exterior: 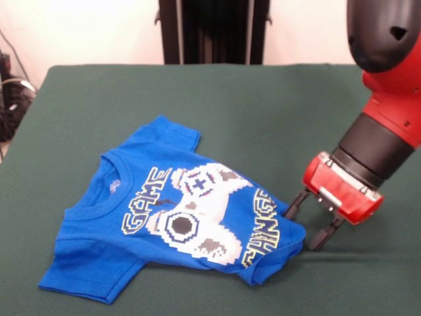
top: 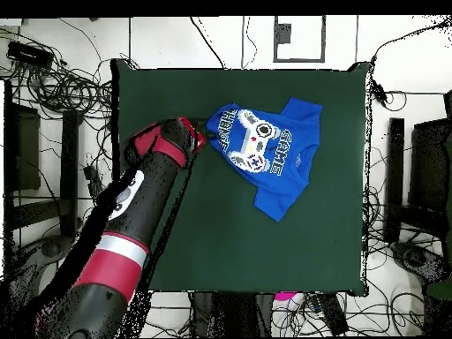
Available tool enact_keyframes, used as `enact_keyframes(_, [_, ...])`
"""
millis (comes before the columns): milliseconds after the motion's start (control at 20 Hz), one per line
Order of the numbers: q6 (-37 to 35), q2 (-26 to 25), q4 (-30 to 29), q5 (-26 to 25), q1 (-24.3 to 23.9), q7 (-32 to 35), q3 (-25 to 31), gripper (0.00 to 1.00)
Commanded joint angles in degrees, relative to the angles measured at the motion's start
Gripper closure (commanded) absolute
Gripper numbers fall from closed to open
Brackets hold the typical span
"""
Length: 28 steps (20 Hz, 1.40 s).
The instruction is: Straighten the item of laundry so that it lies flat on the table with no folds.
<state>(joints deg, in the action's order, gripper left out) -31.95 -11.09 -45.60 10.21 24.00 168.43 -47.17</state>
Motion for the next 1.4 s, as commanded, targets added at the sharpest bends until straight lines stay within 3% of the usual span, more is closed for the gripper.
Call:
enact_keyframes(50, [11.80, -11.59, 0.49, -3.35, -7.55, 14.15, -8.53, 0.00])
enact_keyframes(700, [15.25, -16.22, 0.23, 2.30, -7.80, 15.44, -18.29, 0.00])
enact_keyframes(750, [15.16, -15.52, -0.07, 2.45, -7.94, 13.66, -16.76, 0.00])
enact_keyframes(950, [10.89, -6.68, -2.40, 1.96, -11.63, -3.62, 6.27, 0.00])
enact_keyframes(1000, [9.31, -4.99, -3.57, 2.12, -12.13, -5.87, 9.91, 0.00])
enact_keyframes(1250, [3.35, 1.92, -8.85, 0.86, -14.23, -12.32, 21.18, 0.00])
enact_keyframes(1400, [1.25, 3.51, -9.54, -0.58, -14.98, -12.75, 23.60, 0.00])
